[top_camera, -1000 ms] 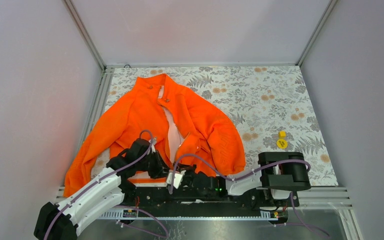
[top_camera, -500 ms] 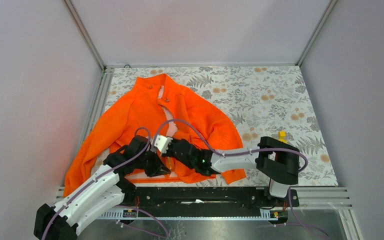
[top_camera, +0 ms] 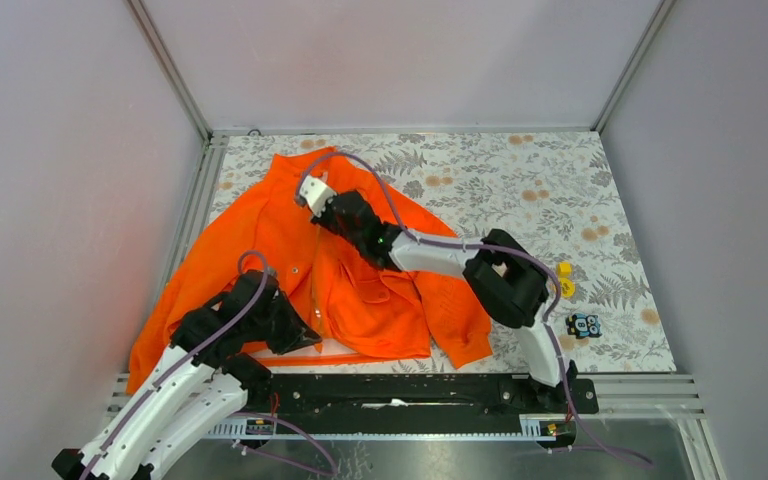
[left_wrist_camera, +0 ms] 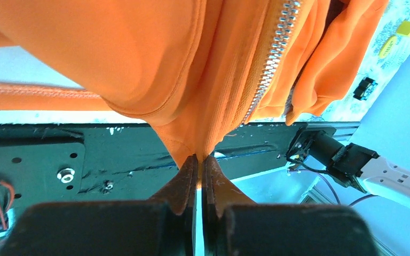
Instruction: Zip up the jacket
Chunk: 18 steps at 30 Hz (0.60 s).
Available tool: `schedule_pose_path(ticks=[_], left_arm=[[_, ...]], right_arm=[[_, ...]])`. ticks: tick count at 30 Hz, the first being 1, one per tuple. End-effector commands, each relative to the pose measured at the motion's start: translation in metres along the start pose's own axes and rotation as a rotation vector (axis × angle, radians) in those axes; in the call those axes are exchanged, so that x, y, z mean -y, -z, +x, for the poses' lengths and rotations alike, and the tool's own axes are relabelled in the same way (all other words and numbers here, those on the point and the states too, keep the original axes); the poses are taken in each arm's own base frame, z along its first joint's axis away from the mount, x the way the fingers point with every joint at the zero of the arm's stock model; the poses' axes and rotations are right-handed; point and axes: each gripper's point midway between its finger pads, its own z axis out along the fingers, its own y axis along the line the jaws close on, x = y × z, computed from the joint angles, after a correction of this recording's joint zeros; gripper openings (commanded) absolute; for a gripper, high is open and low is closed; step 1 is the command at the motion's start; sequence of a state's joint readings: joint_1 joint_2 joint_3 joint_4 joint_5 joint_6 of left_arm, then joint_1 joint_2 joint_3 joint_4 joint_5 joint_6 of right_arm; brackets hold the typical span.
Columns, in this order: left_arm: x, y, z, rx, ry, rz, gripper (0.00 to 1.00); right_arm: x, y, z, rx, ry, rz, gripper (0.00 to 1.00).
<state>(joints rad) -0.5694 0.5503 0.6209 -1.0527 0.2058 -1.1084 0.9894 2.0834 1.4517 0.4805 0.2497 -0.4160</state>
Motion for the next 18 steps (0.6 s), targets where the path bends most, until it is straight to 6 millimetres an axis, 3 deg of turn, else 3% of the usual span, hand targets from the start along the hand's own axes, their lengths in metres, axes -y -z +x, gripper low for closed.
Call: schedule_pose_path(ticks=[1,3,4,11,14,18], left_arm=[[-0.014,0.017,0.011,-0.023,0.033,-0.057,0.0],[-0.013,0.023,0.01,-0.009,0.036,-0.053,0.0],[-0.014,0.027,0.01,-0.008,0.037,-0.06,0.0],[-0.008,0.057,0.01,0.007,-0.009,-0.065,0.0],[-0.009,0.065,0.013,-0.008,-0.026,-0.08,0.0],[-0.021,0.065,0.021,-0.048,-0.021,-0.133,0.0]], right_arm=[[0.043,-0.037,-0.029,0.079,-0.031,0.048,0.0],[0.055,-0.06,-0.027,0.072,-0.022,0.065,0.0],[0.068,-0.07,-0.042,0.102,-0.024,0.09,0.0],[0.132,-0.139,-0.044,0.162,-0.039,0.206,0.0],[0.171,-0.146,-0.041,0.251,-0.11,0.273,0.0],[0.21,-0.137,-0.046,0.361,-0.214,0.334,0.0]])
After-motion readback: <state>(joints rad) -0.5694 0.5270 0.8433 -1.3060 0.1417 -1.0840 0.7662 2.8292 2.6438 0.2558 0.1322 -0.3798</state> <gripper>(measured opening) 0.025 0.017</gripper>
